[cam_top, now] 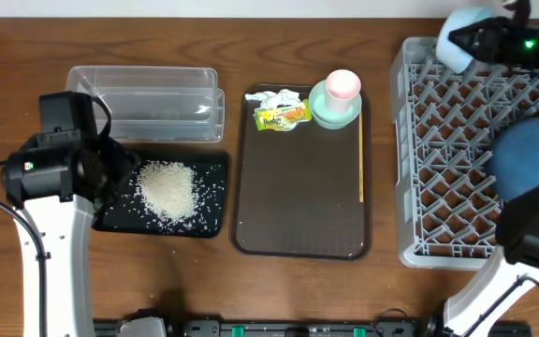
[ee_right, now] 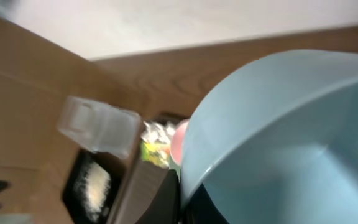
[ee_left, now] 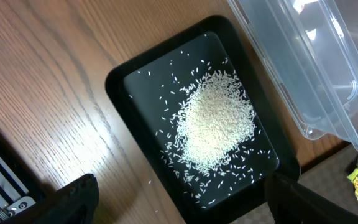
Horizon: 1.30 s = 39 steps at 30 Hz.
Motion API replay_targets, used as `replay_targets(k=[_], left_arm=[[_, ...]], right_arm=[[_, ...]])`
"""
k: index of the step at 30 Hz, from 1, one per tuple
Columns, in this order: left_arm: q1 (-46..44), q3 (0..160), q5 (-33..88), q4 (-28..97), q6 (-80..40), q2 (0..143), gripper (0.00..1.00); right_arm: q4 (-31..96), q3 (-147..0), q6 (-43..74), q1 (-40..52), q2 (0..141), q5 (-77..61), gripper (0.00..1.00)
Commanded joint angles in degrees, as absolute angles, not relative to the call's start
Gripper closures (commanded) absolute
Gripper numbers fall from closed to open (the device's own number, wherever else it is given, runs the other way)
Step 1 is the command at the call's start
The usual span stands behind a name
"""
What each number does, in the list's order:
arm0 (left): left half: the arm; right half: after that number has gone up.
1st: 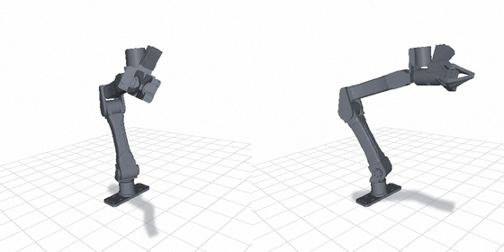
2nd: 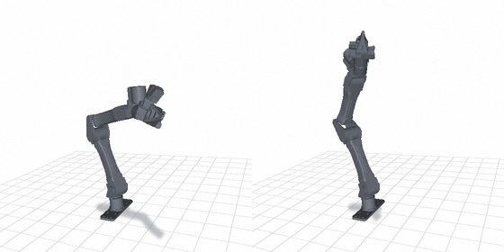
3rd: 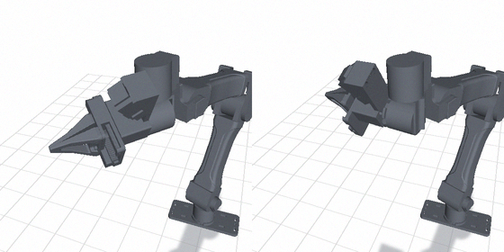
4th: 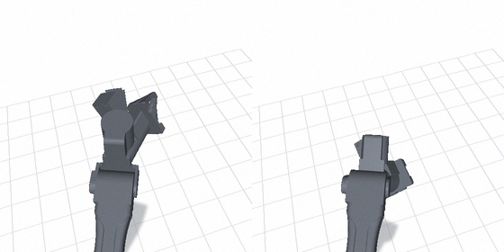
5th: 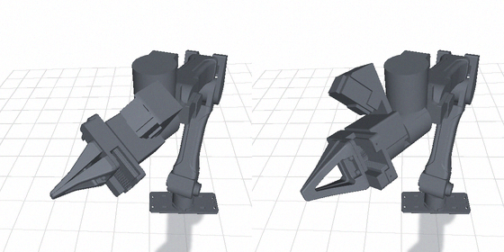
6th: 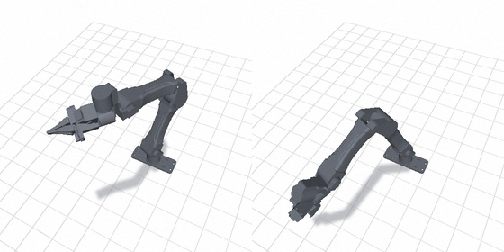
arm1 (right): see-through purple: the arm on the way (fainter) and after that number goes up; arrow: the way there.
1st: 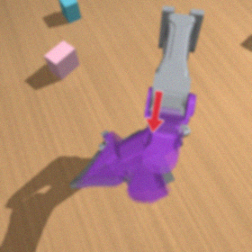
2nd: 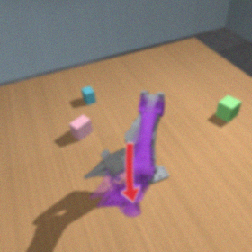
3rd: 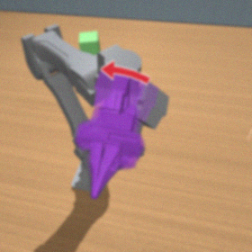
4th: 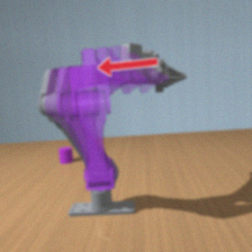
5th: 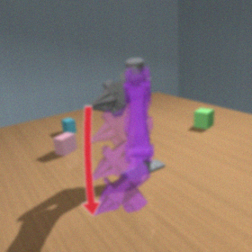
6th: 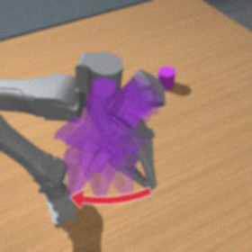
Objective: Sort waste into correct bins and load items into the dishwasher rack
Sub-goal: 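Place the light-blue bowl in the rack's upper area and release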
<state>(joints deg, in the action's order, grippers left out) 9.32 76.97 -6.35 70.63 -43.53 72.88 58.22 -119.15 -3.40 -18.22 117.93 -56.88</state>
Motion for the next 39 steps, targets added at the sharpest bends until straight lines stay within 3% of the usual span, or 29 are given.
replay_targets(k=[1, 11, 29, 32, 37, 39], left_arm=[[9.58, 77.84, -6.85, 70.91, -44.01, 72.97, 0.12], [9.58, 77.84, -6.85, 70.91, -44.01, 72.97, 0.12], [9.58, 77.84, -6.85, 70.91, -44.01, 72.97, 0.12], [9.58, 77.84, -6.85, 70.91, -44.03, 72.97, 0.12], [9.58, 77.84, -6.85, 70.91, -44.03, 72.97, 0.12], [9.58, 77.84, -6.85, 70.91, -44.01, 72.97, 0.12]], right_arm=[[55.07, -118.15, -5.19, -21.19, 122.67, -74.52, 0.99], [48.01, -118.15, 3.42, -26.11, 134.21, -76.53, 0.99], [63.81, -118.50, 4.23, -35.92, 133.58, -58.92, 0.91], [66.46, -118.50, 4.27, -37.21, 130.56, -53.71, 0.84], [69.93, -118.50, 6.22, -38.28, 122.39, -42.72, 0.54], [70.48, -118.50, 6.85, -38.24, 118.17, -40.93, 0.53]])
